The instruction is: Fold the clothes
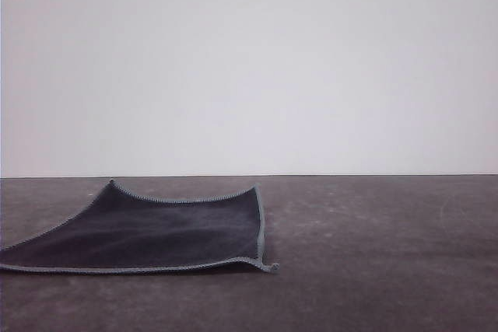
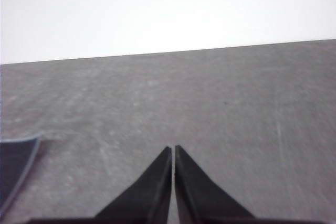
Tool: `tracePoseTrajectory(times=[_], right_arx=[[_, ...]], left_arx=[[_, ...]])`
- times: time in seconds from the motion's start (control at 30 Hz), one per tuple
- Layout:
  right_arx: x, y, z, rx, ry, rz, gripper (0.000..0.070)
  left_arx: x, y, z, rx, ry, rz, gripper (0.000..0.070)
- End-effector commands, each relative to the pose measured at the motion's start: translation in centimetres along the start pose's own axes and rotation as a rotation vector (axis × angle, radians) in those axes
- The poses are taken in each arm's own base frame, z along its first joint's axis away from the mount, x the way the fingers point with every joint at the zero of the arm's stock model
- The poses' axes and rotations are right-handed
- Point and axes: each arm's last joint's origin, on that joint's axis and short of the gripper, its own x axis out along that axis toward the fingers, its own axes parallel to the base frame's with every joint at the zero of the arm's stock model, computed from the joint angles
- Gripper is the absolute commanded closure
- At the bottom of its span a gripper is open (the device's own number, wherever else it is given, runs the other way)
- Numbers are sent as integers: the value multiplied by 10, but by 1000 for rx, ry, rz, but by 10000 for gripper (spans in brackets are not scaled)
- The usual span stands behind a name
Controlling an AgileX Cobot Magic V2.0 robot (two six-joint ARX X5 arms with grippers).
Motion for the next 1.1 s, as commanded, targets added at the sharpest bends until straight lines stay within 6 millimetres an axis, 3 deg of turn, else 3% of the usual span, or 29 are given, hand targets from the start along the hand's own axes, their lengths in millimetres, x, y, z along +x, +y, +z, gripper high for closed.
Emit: tracePoseTrajectory(times=[0.0,0.2,0.37,0.47,0.7,1.07], right_arx=[[8,4,20,17,15,27,695],[51,12,72,29,157,118,694],[95,12,90,39,287,151,694],[120,10,86,47,353,169,694],[160,3,51,88,524,222,694],[167,3,41,88,573,230,684]], left_arx=[[8,-7,22,-2,27,-15,685],[48,-24,70,99,146,-45,684],[79,-27,81,144,217,-58,685],[95,-24,75,151,267,-47,685],[116,-18,58,186,376,-31,685],[119,-17,56,183,394,-27,659]])
